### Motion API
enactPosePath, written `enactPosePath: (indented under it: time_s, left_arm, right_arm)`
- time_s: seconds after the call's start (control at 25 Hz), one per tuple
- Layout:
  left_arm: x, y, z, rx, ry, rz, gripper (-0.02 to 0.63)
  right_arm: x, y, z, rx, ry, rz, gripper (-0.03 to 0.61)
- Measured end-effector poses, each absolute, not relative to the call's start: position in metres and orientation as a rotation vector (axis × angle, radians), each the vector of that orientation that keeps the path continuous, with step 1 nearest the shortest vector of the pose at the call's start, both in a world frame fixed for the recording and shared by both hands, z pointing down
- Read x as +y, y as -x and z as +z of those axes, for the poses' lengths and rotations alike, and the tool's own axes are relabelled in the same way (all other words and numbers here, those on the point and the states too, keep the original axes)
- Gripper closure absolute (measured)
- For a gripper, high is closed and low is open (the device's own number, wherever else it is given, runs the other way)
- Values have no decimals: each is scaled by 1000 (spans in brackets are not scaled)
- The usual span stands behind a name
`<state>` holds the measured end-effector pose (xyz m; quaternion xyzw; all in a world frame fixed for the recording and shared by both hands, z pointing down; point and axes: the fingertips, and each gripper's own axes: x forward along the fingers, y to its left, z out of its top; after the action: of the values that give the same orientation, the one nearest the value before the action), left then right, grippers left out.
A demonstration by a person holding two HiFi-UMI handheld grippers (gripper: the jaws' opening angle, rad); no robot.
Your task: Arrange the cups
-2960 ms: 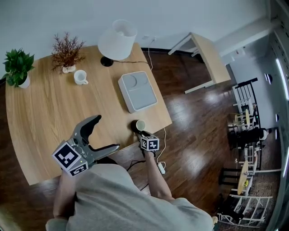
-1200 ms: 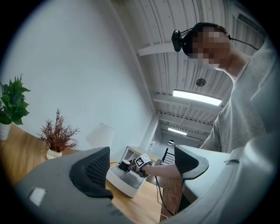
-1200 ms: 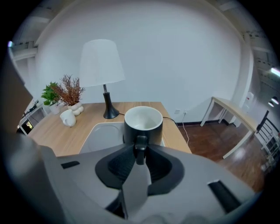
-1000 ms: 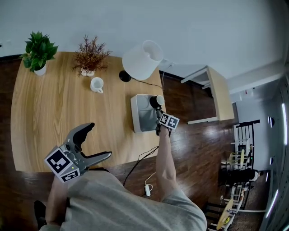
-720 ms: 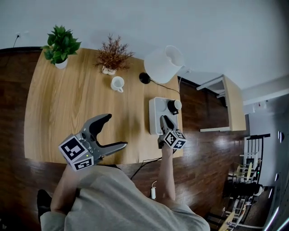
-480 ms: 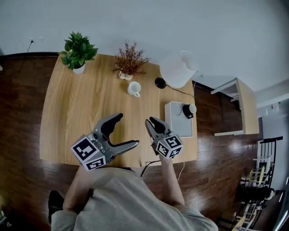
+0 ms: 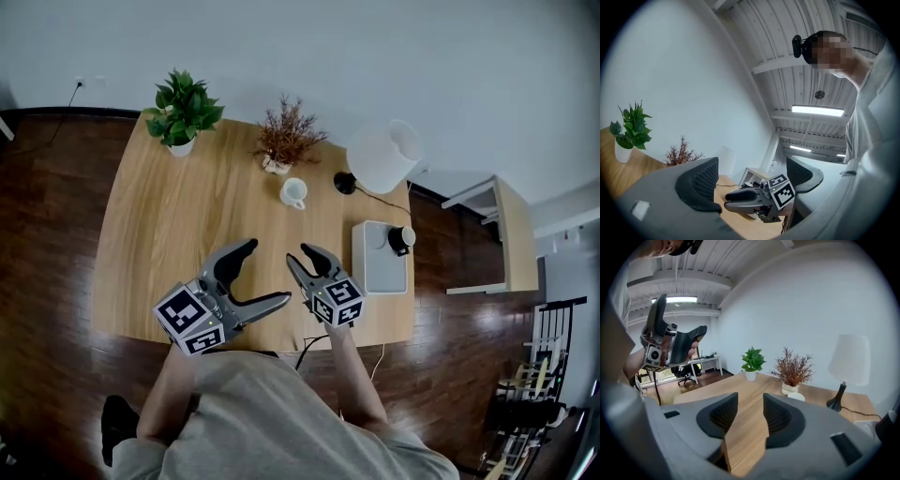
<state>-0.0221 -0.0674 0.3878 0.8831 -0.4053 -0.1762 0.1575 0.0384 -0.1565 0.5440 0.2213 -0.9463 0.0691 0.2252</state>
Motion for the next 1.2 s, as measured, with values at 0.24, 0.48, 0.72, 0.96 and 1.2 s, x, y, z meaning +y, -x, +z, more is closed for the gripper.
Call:
enactPosePath:
  time_s: [0.24, 0.48, 0.72, 0.96, 1.2]
  left_arm:
    - [-65, 22, 390, -1152, -2522, -498, 169]
    - [-69, 27, 390, -1167, -2503, -522, 169]
    - [-72, 28, 396, -1187, -2485, -523, 169]
    - [-76, 40, 400, -1219, -2456, -525, 169]
    - [-80, 43, 407, -1231, -2436, -509, 169]
  right_arm:
    - [-161, -42, 569, -2547, -609, 222, 396]
    - [-184, -55, 588, -2495, -655, 236, 396]
    - [-233, -71, 620, -2384, -696, 207, 396]
    - [-286, -71, 653, -2284, -723, 187, 396]
    - [-342, -61, 700, -2153, -706, 176, 396]
